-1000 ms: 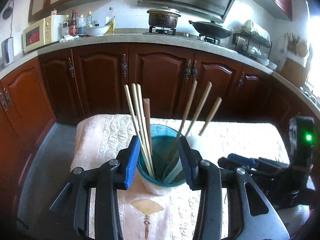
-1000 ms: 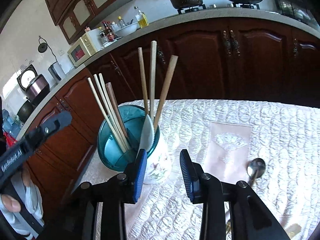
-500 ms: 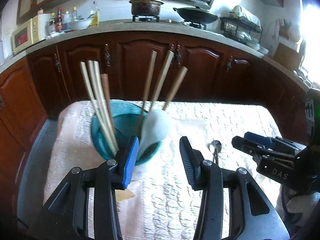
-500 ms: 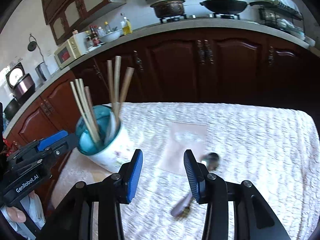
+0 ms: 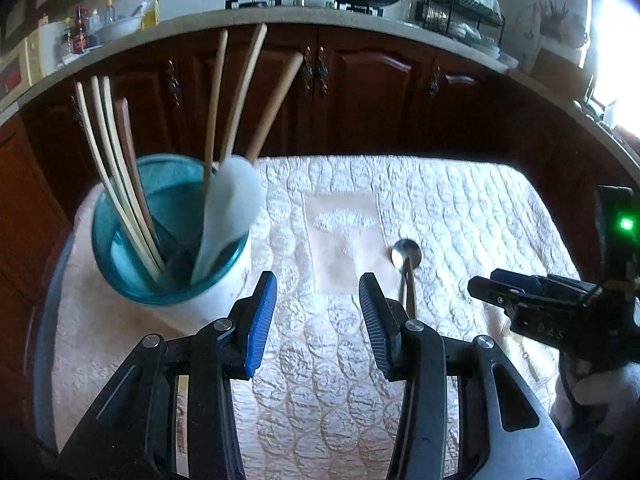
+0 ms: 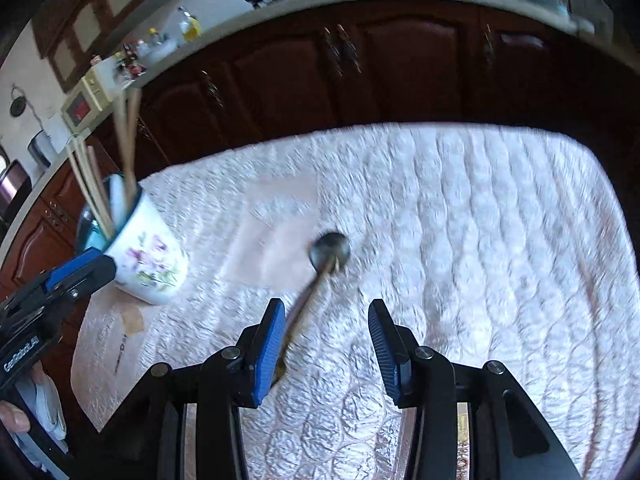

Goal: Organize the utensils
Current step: 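Move both open grippers over the metal spoon and gold fork on the cloth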

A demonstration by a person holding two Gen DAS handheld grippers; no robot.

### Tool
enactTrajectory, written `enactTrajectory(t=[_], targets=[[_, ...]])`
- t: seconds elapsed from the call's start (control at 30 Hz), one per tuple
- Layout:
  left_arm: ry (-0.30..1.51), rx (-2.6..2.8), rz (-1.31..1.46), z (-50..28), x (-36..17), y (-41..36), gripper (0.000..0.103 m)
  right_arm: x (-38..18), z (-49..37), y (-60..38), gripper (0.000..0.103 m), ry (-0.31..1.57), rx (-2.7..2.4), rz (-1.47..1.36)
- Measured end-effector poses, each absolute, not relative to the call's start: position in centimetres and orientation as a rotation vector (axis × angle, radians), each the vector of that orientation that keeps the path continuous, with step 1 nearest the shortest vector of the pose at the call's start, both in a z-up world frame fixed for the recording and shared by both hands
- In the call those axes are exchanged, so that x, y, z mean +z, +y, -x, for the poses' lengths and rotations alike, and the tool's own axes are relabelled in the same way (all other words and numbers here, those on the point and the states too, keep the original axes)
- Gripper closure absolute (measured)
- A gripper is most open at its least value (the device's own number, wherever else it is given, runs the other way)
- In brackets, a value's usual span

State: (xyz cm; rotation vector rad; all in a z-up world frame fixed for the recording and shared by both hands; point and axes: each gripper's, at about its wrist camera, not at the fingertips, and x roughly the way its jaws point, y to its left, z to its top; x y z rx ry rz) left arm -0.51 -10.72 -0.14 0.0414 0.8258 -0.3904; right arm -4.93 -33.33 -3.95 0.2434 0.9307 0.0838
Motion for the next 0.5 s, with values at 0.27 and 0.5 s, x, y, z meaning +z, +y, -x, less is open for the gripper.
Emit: enactTrajectory(t=[0.27, 0.5], targets=[[0.901, -0.387, -0.033, -0.4, -2.4, -10.5, 0.061, -8.1, 2.8, -35.1, 0.062, 1.025, 0.067, -0.340], [0.922, -0.378, -0.025, -0.7, -3.2, -10.3, 0.061, -9.8, 0.6, -32.7, 0.072, 1.077, 0.149, -0.402]])
